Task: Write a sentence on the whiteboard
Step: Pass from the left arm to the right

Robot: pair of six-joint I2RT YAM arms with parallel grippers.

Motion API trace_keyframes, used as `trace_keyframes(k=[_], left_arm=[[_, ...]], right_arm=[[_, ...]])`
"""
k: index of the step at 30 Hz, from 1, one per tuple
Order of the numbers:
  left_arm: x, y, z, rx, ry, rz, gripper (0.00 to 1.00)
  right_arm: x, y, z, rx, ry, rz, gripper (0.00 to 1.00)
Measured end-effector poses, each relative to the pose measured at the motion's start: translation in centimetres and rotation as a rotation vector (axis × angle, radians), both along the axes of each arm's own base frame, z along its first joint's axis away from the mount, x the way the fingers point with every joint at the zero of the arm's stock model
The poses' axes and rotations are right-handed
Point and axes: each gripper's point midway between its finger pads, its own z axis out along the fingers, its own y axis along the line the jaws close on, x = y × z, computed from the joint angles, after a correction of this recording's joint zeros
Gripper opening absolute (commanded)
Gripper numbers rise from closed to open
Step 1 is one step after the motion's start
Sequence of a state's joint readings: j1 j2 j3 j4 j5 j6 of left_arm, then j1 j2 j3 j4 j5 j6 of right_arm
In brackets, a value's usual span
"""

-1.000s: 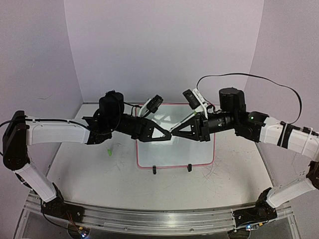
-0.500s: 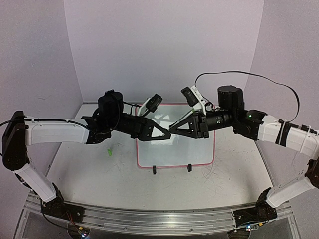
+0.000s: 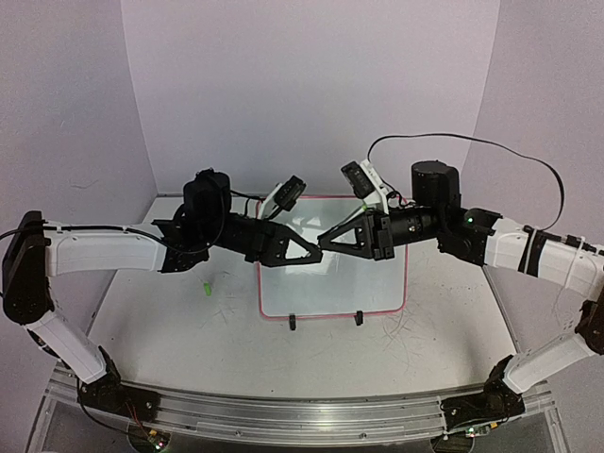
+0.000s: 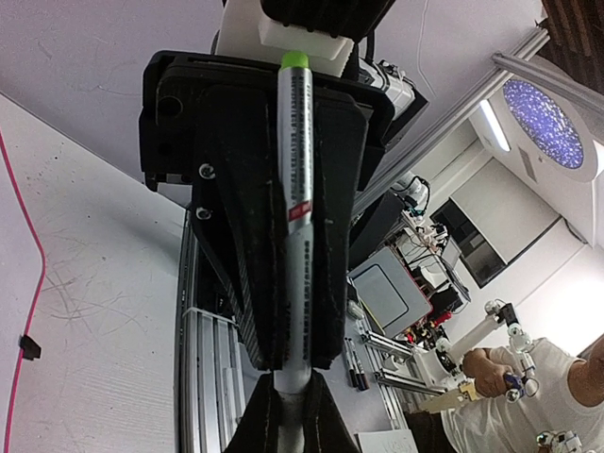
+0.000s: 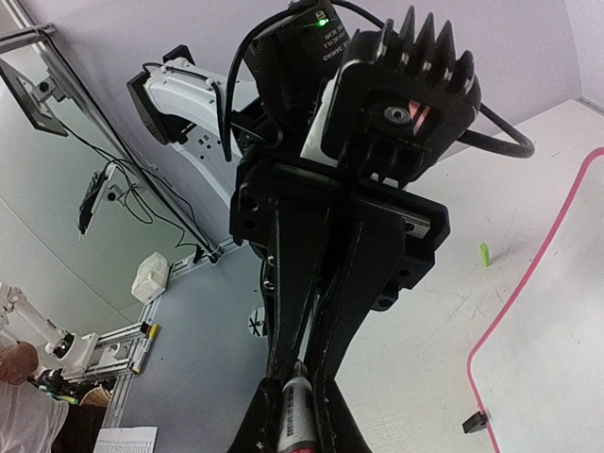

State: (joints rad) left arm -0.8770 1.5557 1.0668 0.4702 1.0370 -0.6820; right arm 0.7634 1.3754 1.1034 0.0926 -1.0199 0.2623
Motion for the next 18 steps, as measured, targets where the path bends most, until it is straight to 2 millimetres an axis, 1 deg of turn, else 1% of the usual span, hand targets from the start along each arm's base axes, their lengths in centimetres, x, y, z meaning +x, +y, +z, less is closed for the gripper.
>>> trace_keyframes(k=[2,3,4,6,7,8,10,12,14,16,18], left_arm=[[0.0,0.0,0.1,-0.002,-0.002,0.000,0.01],[0.0,0.0,0.1,-0.002,-0.002,0.001,0.04],[0.0,0.0,0.1,-0.002,-0.003,0.001,0.10],[0.1,0.1,0.1,-0.002,-0.003,0.003,0.34],[0.2,0.1,0.1,-0.002,-0.004,0.006,0.48],[0.4,0.2,0.1,-0.001,-0.004,0.011,0.64],[1.1,0.7,-0.4,0.015,0.011,0.033,0.83],[2.3,1.5,-0.9,0.029,0.020,0.069,0.91],[3.8,2.7,-1.2,0.043,0.031,0.124,0.98],[5.3,4.3,-1.1,0.046,0.026,0.186,0.99],[6.7,5.7,-0.6,0.047,0.008,0.262,0.99]], right_arm=[[0.0,0.0,0.1,0.004,-0.005,0.002,0.00],[0.0,0.0,0.1,0.005,-0.005,0.001,0.00],[0.0,0.0,0.1,0.005,-0.002,0.000,0.00],[0.1,0.0,0.2,0.003,0.014,-0.008,0.00],[0.2,0.1,0.2,0.002,0.026,-0.015,0.00],[0.3,0.1,0.2,0.001,0.040,-0.023,0.00],[0.6,0.0,0.4,0.002,0.066,-0.049,0.00],[1.2,-0.3,0.4,0.002,0.083,-0.091,0.00],[2.3,-1.3,0.1,-0.002,0.102,-0.179,0.00],[3.9,-3.1,-0.2,-0.002,0.094,-0.291,0.00],[5.2,-4.8,-0.1,0.001,0.060,-0.396,0.00]])
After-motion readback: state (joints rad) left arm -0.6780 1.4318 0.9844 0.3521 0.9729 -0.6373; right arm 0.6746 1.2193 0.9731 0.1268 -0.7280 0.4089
